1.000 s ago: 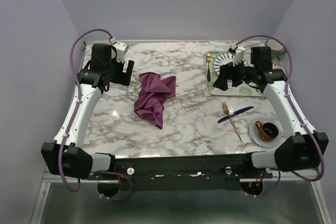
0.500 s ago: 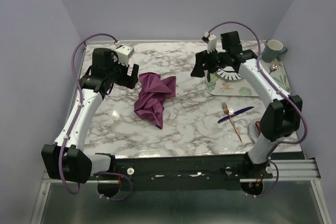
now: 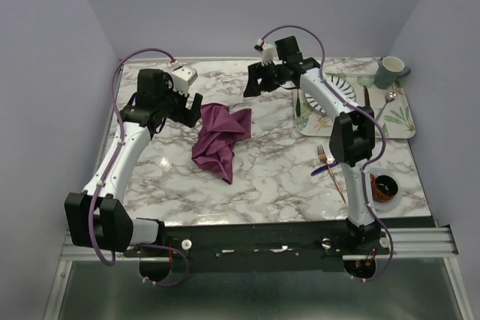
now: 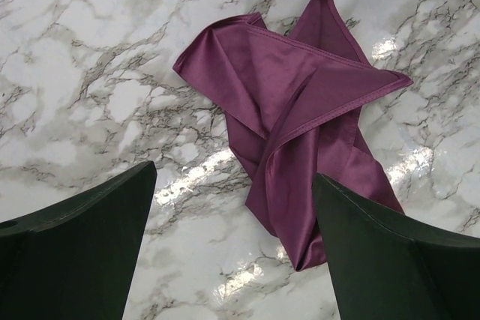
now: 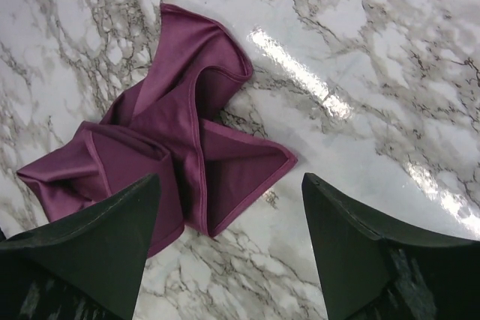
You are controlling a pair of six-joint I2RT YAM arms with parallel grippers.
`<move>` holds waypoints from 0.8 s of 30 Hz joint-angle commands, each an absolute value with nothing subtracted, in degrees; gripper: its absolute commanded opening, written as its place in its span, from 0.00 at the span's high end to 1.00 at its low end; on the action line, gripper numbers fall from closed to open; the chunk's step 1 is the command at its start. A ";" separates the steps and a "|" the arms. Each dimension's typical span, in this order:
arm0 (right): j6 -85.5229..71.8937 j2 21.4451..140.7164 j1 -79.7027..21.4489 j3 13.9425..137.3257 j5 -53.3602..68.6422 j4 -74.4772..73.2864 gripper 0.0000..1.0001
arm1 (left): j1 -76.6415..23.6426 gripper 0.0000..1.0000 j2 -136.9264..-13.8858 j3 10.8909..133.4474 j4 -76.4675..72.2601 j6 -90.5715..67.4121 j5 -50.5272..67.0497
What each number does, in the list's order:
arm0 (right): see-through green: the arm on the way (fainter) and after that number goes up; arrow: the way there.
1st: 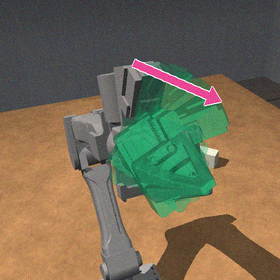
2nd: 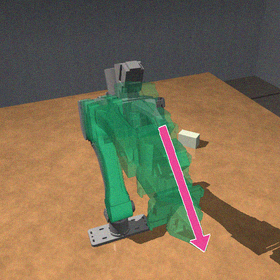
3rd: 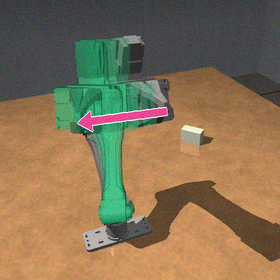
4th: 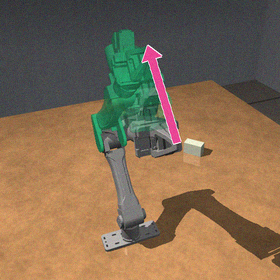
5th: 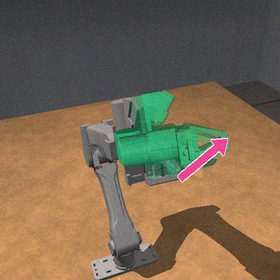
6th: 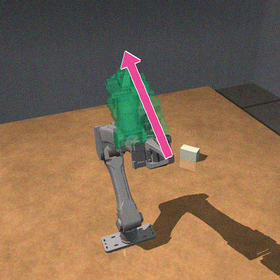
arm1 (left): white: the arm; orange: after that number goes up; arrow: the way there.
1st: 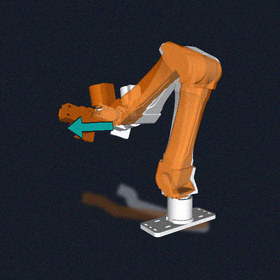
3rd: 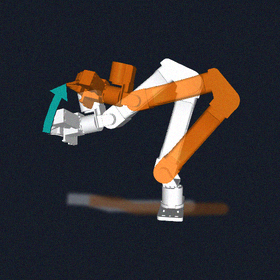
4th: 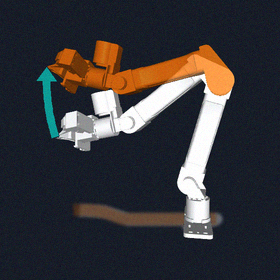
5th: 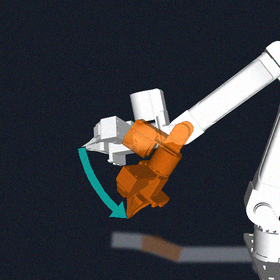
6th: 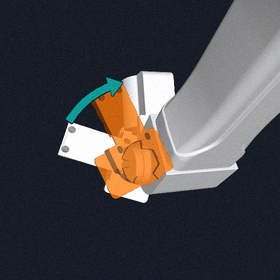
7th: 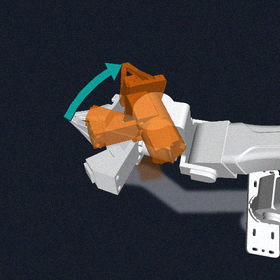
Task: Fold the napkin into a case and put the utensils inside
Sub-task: Pick up the crumpled napkin from the center of the board.
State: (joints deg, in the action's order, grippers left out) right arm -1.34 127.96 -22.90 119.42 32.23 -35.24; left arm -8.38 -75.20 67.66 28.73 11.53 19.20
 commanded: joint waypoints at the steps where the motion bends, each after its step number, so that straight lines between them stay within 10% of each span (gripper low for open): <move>1: 1.47 134.11 -23.47 124.63 33.04 -35.68 0.16 | -8.26 0.01 -76.20 66.80 27.95 13.01 20.92; 24: -7.20 146.34 -24.70 124.28 43.06 -33.41 0.14 | -6.24 0.01 -79.98 66.62 29.00 12.22 21.01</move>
